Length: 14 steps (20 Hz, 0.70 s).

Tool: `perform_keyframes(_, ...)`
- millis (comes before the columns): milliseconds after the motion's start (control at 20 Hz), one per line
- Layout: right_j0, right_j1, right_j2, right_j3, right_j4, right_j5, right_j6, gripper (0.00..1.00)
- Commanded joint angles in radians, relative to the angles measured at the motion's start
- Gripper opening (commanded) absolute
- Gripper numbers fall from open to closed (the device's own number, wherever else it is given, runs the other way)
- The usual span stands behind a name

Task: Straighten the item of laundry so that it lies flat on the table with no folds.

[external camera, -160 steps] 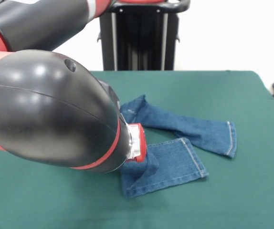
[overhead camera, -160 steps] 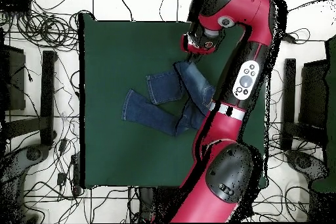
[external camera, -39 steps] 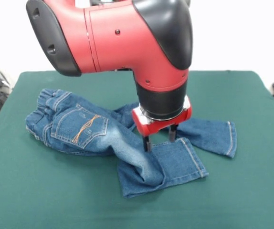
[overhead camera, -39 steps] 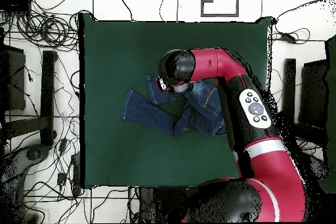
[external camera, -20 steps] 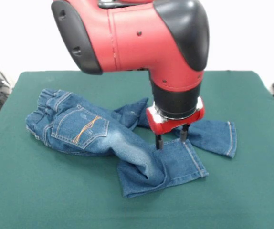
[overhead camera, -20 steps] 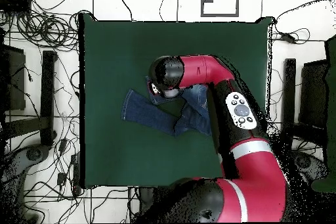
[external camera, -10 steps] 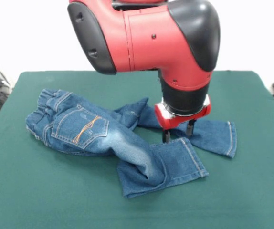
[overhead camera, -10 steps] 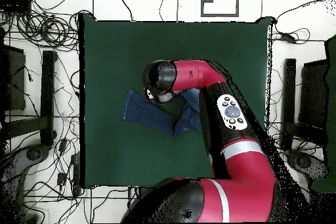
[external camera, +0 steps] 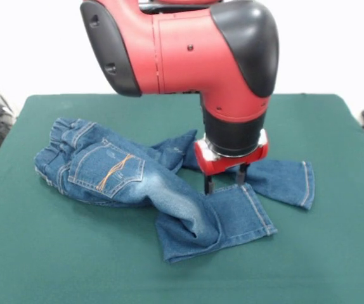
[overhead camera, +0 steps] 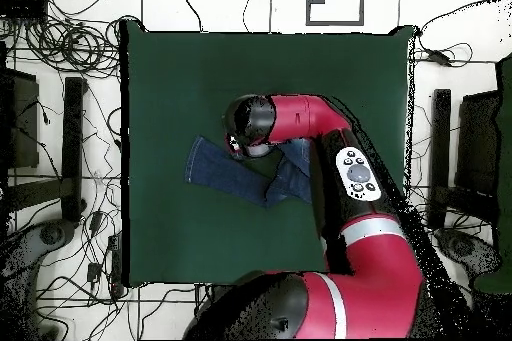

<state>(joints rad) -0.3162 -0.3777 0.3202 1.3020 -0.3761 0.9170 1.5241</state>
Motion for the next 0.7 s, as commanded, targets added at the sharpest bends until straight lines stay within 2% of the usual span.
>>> perform_keyframes(50,0.065,0.061,-0.027,0.031,0.037,-0.073,0.230,1.00)
perform_keyframes(700,0.120,0.091,-0.081,0.052,0.054,-0.194,0.278,1.00)
